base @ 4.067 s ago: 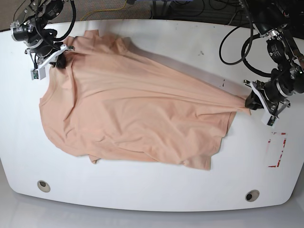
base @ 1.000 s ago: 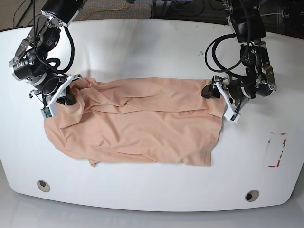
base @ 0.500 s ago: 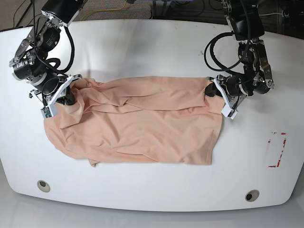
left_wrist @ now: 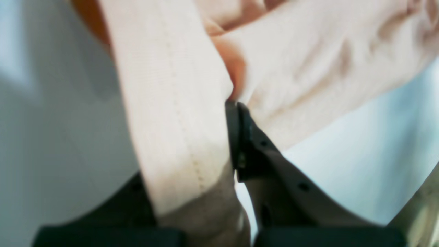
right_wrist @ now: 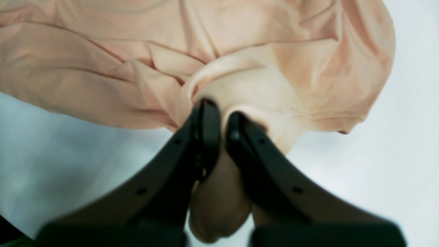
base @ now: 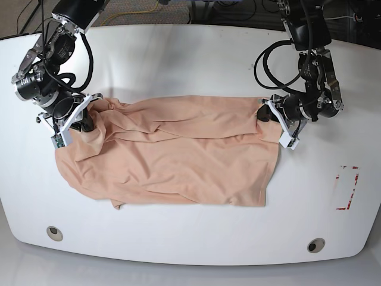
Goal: Layout the t-shirt on the table in an organized manner, then fold the t-shirt properly
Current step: 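Hold the shirt edges with both grippers and draw them slightly inward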
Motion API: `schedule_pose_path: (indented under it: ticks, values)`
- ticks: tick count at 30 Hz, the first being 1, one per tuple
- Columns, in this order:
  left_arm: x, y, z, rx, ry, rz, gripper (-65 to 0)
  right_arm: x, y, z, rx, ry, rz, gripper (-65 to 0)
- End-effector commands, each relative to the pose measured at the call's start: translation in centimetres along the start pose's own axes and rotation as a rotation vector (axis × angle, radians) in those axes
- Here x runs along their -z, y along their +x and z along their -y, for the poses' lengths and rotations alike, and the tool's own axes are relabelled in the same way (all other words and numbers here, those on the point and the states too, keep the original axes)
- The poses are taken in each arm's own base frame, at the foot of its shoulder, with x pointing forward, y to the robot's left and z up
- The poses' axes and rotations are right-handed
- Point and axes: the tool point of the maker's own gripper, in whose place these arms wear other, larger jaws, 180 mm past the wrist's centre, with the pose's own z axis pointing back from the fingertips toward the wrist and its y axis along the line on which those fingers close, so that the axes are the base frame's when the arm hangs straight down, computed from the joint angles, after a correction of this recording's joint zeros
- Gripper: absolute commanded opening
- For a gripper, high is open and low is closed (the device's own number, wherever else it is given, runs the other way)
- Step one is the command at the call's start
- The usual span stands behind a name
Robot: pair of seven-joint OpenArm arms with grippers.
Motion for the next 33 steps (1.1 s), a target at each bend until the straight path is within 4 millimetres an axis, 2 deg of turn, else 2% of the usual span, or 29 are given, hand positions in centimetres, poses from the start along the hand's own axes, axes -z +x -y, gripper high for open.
schedule_pose_path:
  ticks: [1,11,20,33]
  values:
    - [-0.4,-0.2,-1.1,-0.013,0.054,-0.036,-64.9,-0.6,1.4,0.3,-0.021,-0.014,0.047,-65.0]
    - [-0.3,-0.2,-1.0,-0.045,0.056,-0.032,-64.6,-0.6,1.4,0.3,-0.021,-0.014,0.047,-65.0]
    - [-1.8,-0.4,-3.3,-0.147,0.100,0.015,-64.6,-0.6,1.4,0.3,-0.021,-0.014,0.047,-65.0]
    - [-1.9,-0.4,-3.4,-0.144,0.099,0.011,-65.0,-0.6,1.5,0.3,-0.020,-0.010,0.050,-65.0]
